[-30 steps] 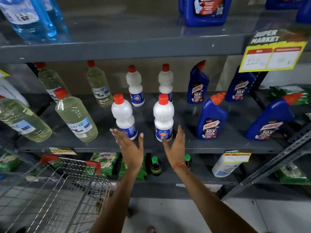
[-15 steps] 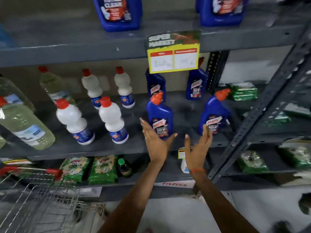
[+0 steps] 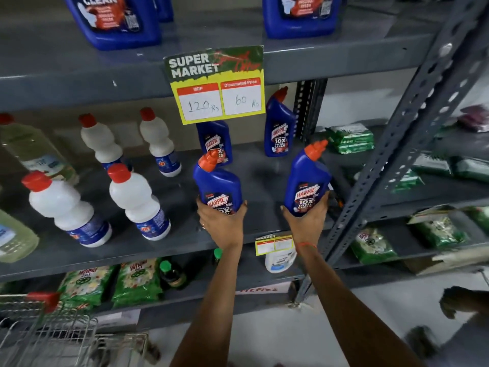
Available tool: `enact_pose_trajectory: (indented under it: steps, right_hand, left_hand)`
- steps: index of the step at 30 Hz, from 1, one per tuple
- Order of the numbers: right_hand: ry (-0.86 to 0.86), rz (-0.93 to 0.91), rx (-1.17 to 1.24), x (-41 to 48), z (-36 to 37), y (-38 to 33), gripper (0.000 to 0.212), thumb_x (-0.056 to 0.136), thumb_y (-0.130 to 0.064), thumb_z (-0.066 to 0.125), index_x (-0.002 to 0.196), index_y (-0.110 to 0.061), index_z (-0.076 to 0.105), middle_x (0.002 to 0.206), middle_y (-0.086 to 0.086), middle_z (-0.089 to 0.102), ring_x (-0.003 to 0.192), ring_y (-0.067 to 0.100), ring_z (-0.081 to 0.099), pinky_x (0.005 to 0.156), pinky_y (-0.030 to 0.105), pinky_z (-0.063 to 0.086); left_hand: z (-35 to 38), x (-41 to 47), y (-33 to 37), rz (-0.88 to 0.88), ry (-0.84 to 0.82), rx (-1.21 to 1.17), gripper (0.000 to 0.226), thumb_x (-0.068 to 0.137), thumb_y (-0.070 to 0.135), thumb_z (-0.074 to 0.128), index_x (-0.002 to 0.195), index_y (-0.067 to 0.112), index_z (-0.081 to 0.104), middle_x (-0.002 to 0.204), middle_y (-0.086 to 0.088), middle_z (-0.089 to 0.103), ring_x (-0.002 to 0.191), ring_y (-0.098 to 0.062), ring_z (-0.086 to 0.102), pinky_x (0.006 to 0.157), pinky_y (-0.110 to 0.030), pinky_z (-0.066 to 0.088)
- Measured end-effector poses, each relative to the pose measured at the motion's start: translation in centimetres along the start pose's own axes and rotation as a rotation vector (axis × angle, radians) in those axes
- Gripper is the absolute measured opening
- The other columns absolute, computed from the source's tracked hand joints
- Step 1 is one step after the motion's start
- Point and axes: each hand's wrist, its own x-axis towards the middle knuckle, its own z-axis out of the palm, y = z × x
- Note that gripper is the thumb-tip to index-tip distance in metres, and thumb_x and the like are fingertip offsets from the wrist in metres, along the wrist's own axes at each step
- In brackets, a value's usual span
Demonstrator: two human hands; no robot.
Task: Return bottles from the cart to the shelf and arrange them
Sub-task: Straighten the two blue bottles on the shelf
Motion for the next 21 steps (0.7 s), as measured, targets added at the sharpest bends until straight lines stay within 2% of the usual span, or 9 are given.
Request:
enact_pose_trajectory:
  steps: [3, 18, 21]
  right_hand:
    - [0.011, -0.004, 0.002, 0.07, 0.05, 0.18, 0.115, 0.059, -0.025, 0.086, 0.148, -0.005, 0.015, 0.146, 0.019, 0.036, 0.135, 0.032, 0.036, 0.111, 0.047, 0.037]
    - [0.028, -0.013, -0.005, -0.48, 0.32, 0.26, 0.112, 0.064, -0.026, 0.084, 0.148, -0.007, 0.013, 0.146, 0.018, 0.037, 0.132, 0.031, 0.041, 0.107, 0.043, 0.040]
    - [0.027, -0.006, -0.001, -0.41, 0.25, 0.31, 0.112, 0.064, -0.026, 0.084, 0.148, -0.007, 0.013, 0.146, 0.017, 0.037, 0.132, 0.032, 0.042, 0.107, 0.045, 0.041]
  left_hand:
    - [-0.11, 0.36, -0.21, -0.004, 0.017, 0.001, 0.110, 0.050, 0.029, 0.091, 0.138, 0.004, 0.030, 0.129, -0.017, 0.051, 0.119, -0.034, 0.049, 0.102, -0.047, 0.040]
    - [-0.55, -0.09, -0.11, -0.003, -0.020, 0.070, 0.114, 0.053, 0.036, 0.089, 0.140, 0.003, 0.024, 0.131, -0.017, 0.047, 0.121, -0.034, 0.046, 0.101, -0.049, 0.041]
    - [-0.58, -0.17, -0.09, 0.003, -0.020, 0.065, 0.114, 0.054, 0.034, 0.089, 0.141, 0.002, 0.023, 0.132, -0.018, 0.046, 0.123, -0.034, 0.045, 0.104, -0.047, 0.039]
